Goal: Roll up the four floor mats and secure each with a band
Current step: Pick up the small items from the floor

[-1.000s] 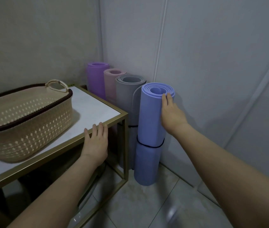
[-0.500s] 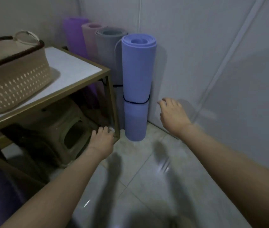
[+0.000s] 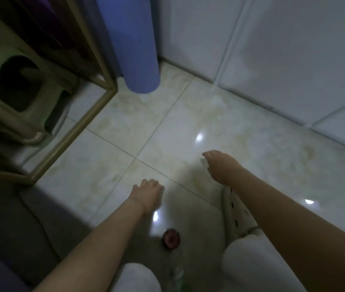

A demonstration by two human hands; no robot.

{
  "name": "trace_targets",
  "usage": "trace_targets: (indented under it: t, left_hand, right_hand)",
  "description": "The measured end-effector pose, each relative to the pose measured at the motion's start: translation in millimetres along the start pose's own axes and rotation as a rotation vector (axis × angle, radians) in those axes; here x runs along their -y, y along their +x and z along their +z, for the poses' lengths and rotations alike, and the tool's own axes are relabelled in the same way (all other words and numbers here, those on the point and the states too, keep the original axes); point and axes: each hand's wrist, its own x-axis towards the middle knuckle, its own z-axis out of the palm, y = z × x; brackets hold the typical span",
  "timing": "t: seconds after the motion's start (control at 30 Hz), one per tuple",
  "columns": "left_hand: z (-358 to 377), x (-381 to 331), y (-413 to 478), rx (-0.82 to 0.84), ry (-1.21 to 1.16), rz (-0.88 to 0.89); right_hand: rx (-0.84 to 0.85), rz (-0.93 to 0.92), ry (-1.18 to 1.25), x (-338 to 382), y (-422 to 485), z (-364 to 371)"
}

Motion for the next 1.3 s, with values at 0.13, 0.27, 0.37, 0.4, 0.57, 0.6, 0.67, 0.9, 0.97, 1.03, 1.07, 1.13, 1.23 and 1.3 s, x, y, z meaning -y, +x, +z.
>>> trace_targets:
  t: [0.13,0.27,0.37,0.4,0.57,0.6,0.67,0.9,0.97,1.03,1.07,1.13,1.23,1.3]
  left_hand:
    - [33.5,-2.9,21.0,0.054,0.012,0.042]
    - [49.7,-5.9,31.9,0.012,0.096,0.062]
    - [60.8,-7.2,33.4,-0.007,0.108,0.085]
    - [63.0,-8.0,32.3,-0.029,0.091,0.107]
    - [77.4,-11.8,18.0,0.051,0.173,0.373]
    - [80.9,-12.6,15.3,0.087,0.229,0.437]
    - [87.0,-14.8,11.9,0.128,0.322,0.524]
    - [99.9,-22.2,10.8,0.045,0.584,0.644]
    - [100.9,-23.7,13.0,0.021,0.532,0.590]
    - [99.6,-23.8,14.9,0.003,0.420,0.506]
    - [98.7,-23.3,16.1,-0.001,0.361,0.477]
    - [98.4,-21.6,19.0,-0.014,0.280,0.463]
    - [98.6,-17.7,22.8,-0.014,0.159,0.454]
    - [98.8,-14.8,25.3,-0.018,0.063,0.446]
  right_hand:
    - [0.099,-0.007,0.022,-0.7,9.6,55.7]
    - [0.117,-0.003,0.029,1.8,10.7,103.6]
    - [0.071,0.022,0.044,4.3,4.3,125.2]
    - [0.062,0.034,0.056,5.1,1.2,128.3]
    - [0.136,0.018,0.099,8.3,-13.7,144.9]
    - [0.157,0.005,0.102,8.2,-19.0,146.9]
    - [0.187,-0.006,0.115,6.6,-30.4,149.3]
    - [0.260,0.031,0.203,36.2,-59.6,147.2]
    - [0.262,0.044,0.243,46.9,-65.9,154.5]
    - [0.262,0.005,0.218,57.5,-73.4,163.2]
    - [0.266,-0.012,0.206,63.8,-78.9,165.4]
    - [0.252,-0.059,0.181,76.1,-89.8,172.3]
    - [0.181,-0.192,0.149,96.3,-106.7,188.6]
    - [0.234,-0.196,0.098,104.7,-114.8,192.9]
